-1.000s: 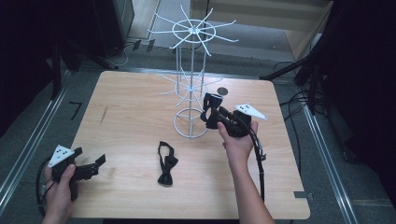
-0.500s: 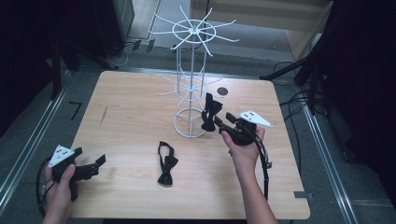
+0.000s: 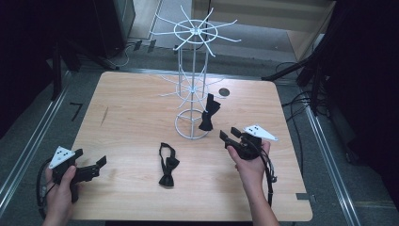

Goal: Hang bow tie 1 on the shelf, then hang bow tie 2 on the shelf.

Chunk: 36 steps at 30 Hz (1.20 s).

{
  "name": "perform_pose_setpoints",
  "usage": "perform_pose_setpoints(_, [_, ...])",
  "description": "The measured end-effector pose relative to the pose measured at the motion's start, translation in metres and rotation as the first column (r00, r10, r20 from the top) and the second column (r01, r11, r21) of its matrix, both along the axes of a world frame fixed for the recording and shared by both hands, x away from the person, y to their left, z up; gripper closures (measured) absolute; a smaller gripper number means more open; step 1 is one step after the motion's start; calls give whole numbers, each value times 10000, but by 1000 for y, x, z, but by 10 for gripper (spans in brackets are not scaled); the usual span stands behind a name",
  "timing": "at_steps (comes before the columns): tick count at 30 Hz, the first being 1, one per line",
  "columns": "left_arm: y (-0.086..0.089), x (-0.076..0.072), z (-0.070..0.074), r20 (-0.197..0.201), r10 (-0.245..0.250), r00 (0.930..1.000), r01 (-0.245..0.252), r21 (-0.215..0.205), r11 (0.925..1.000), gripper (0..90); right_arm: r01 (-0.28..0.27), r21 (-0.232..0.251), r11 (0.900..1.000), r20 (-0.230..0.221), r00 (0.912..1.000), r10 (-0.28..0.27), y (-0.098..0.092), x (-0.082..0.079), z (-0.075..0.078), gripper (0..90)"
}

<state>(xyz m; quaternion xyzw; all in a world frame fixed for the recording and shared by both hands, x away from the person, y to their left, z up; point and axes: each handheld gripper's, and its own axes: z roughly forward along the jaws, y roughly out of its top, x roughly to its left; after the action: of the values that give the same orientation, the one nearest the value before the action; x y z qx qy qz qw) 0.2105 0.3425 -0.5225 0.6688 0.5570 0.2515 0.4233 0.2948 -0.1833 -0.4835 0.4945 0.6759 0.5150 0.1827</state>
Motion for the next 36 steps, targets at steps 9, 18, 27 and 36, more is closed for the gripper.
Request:
perform_pose_setpoints(9, [0, 0, 0, -2, -10, 10000, 10, -2, 10000, 15, -22, -120, 9999, -299, 9996, 18, -2, -10, -12, 406])
perform_pose_setpoints(18, [0, 0, 0, 6, -1, 10000, 1, -3, 10000, 15, -233, 34, 9997, -428, 9988, 234, 3, -16, -15, 394])
perform_pose_setpoints(27, [0, 0, 0, 25, 3, 10000, -4, 34, 10000, 15, -675, -71, 9977, -438, 9968, 671, 19, -23, -15, 387])
perform_pose_setpoints(36, [0, 0, 0, 16, 4, 10000, -4, 23, 10000, 15, -1103, -80, 9939, -657, 9918, 1096, 37, -28, -19, 387])
